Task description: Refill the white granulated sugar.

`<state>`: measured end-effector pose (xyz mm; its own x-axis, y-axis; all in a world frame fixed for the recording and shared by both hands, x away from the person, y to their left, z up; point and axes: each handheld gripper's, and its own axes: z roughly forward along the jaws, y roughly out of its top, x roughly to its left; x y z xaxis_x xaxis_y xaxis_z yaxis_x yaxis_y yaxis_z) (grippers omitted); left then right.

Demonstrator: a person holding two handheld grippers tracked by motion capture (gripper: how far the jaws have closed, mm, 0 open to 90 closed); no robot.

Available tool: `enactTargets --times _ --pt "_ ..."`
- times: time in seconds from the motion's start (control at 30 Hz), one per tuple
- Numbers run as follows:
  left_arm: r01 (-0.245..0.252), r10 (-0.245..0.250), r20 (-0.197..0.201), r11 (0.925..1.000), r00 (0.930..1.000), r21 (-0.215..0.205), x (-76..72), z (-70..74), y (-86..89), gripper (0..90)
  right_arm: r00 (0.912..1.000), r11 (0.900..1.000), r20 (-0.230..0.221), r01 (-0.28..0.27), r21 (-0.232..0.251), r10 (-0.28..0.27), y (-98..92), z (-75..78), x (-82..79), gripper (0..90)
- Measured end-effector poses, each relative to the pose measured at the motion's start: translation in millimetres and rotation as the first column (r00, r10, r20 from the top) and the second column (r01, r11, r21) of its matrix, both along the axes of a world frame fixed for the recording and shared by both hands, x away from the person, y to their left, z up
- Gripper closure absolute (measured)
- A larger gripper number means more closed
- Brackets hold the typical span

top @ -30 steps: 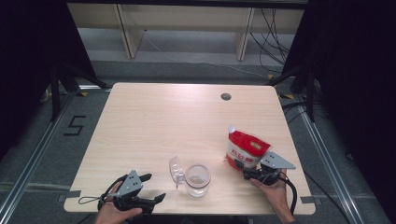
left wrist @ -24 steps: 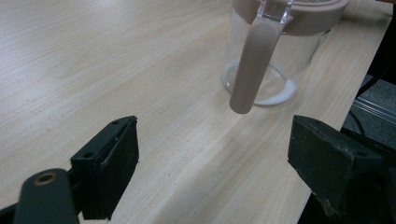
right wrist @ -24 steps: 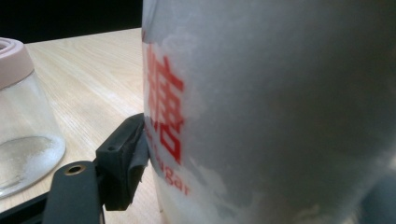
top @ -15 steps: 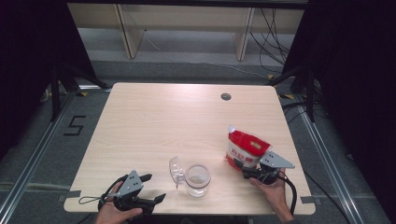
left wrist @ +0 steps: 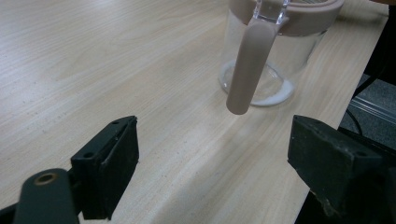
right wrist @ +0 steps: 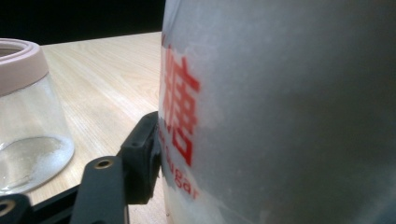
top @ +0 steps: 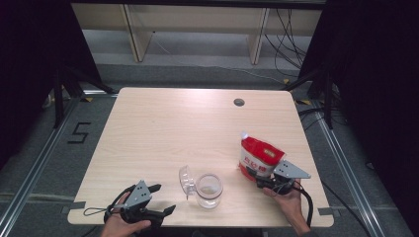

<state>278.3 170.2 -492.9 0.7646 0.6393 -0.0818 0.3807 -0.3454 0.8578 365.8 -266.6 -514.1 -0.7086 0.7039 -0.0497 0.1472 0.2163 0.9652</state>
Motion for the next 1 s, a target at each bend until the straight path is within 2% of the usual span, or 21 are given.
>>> enactTargets --times 0.07,0.13,0.2,0.23,0.27,0.3,0.4,0.43,0.5,0.53,0.57,0.6,0.67,0.7,0.73,0.8,0.87,0.9,0.93,0.97,1.0 --pt "-0.001 0.001 -0.003 1.0000 1.0000 0.001 -0.2 0.2 0.0 16.4 0.9999 1.000 0.011 0.006 -0.003 -0.006 3.2 0.3 -2.4 41.4" --pt "-0.001 0.001 -0.003 1.0000 1.0000 0.002 -0.1 0.2 0.1 16.4 0.9997 1.000 -0.017 0.018 0.000 -0.018 4.3 1.5 -6.3 42.0" --pt "0.008 -0.008 -0.001 0.9999 1.0000 0.010 0.3 0.8 1.3 16.5 0.9999 1.000 0.000 0.015 -0.010 -0.015 3.4 1.7 -5.0 42.2" --pt "0.006 -0.006 0.000 1.0000 1.0000 0.006 0.2 0.9 1.2 16.4 0.9991 1.000 -0.034 0.027 0.004 -0.027 4.4 1.7 -8.0 42.6" --pt "0.006 -0.006 0.000 1.0000 1.0000 0.006 0.2 0.9 1.2 16.4 0.9991 1.000 -0.034 0.027 0.004 -0.027 4.4 1.7 -8.0 42.6" --pt "0.006 -0.006 0.000 1.0000 1.0000 0.004 0.2 0.9 1.0 16.4 0.9997 1.000 -0.014 0.018 0.012 -0.018 4.3 0.8 -5.9 42.6" --pt "0.004 -0.004 -0.004 1.0000 1.0000 0.000 -0.1 0.1 -0.4 16.4 0.9999 1.000 -0.004 0.015 0.022 -0.015 2.6 0.2 -4.0 42.3" --pt "0.018 -0.018 0.013 0.9997 0.9997 0.013 0.8 0.1 -0.2 16.5 0.9991 0.999 0.034 0.024 0.048 -0.025 2.9 -0.5 -2.4 39.9" --pt "0.009 -0.009 0.002 0.9999 1.0000 0.005 -0.1 -0.3 -0.8 16.5 0.9995 0.996 0.029 0.009 0.094 -0.012 2.8 2.1 -3.8 38.8" --pt "0.009 -0.009 0.003 0.9999 1.0000 0.004 0.1 -0.7 -0.8 16.5 0.9995 0.996 0.029 0.009 0.094 -0.012 2.8 2.1 -3.8 38.8" --pt "0.020 -0.020 0.011 0.9996 0.9997 0.019 1.0 -0.2 0.4 16.5 0.9984 0.996 0.057 -0.012 0.083 0.007 1.8 2.4 -1.7 40.9" --pt "0.020 -0.020 0.011 0.9996 0.9997 0.019 1.0 -0.2 0.4 16.5 0.9989 0.995 0.047 0.000 0.098 -0.004 2.3 1.8 -2.9 41.4" --pt "0.020 -0.021 0.015 0.9997 0.9997 0.014 0.8 0.1 0.3 16.5 0.9995 0.997 0.032 -0.006 0.080 0.003 2.4 1.3 -3.2 41.1" --pt "0.020 -0.021 0.015 0.9997 0.9997 0.014 0.8 0.1 0.3 16.5 0.9992 0.998 0.040 0.005 0.063 -0.008 2.3 0.5 -2.4 40.6" --pt "0.022 -0.022 0.014 0.9997 0.9997 0.015 0.7 0.0 0.0 16.5 0.9992 0.997 0.040 0.001 0.083 -0.005 3.6 -0.5 -2.3 40.2" --pt "0.008 -0.008 -0.005 0.9999 1.0000 0.007 -0.7 -0.4 -0.7 16.5 0.9997 0.997 0.026 -0.004 0.080 0.002 3.3 -0.7 -2.3 40.2" --pt "0.014 -0.014 -0.003 0.9998 0.9999 0.014 -0.5 0.0 -0.3 16.5 0.9983 0.997 0.058 0.002 0.075 -0.006 2.7 -2.3 -0.3 39.5" --pt "0.017 -0.017 0.001 0.9996 0.9999 0.022 -0.2 0.1 0.0 16.5 0.9998 0.995 0.016 0.010 0.103 -0.012 5.3 -3.1 -2.7 39.2" --pt "0.017 -0.017 0.001 0.9996 0.9999 0.022 -0.2 0.1 0.0 16.5 0.9998 0.995 0.016 0.010 0.103 -0.012 5.3 -3.1 -2.7 39.2" --pt "0.010 -0.010 0.000 0.9999 0.9999 0.001 -0.3 -1.3 -1.5 16.5 0.9998 0.996 -0.011 0.016 0.082 -0.015 4.0 -2.5 -2.6 39.0" --pt "0.010 -0.010 0.000 0.9999 0.9999 0.001 -0.3 -1.3 -1.5 16.5 0.9999 0.995 -0.008 0.013 0.095 -0.012 4.7 -2.7 -2.4 39.5"
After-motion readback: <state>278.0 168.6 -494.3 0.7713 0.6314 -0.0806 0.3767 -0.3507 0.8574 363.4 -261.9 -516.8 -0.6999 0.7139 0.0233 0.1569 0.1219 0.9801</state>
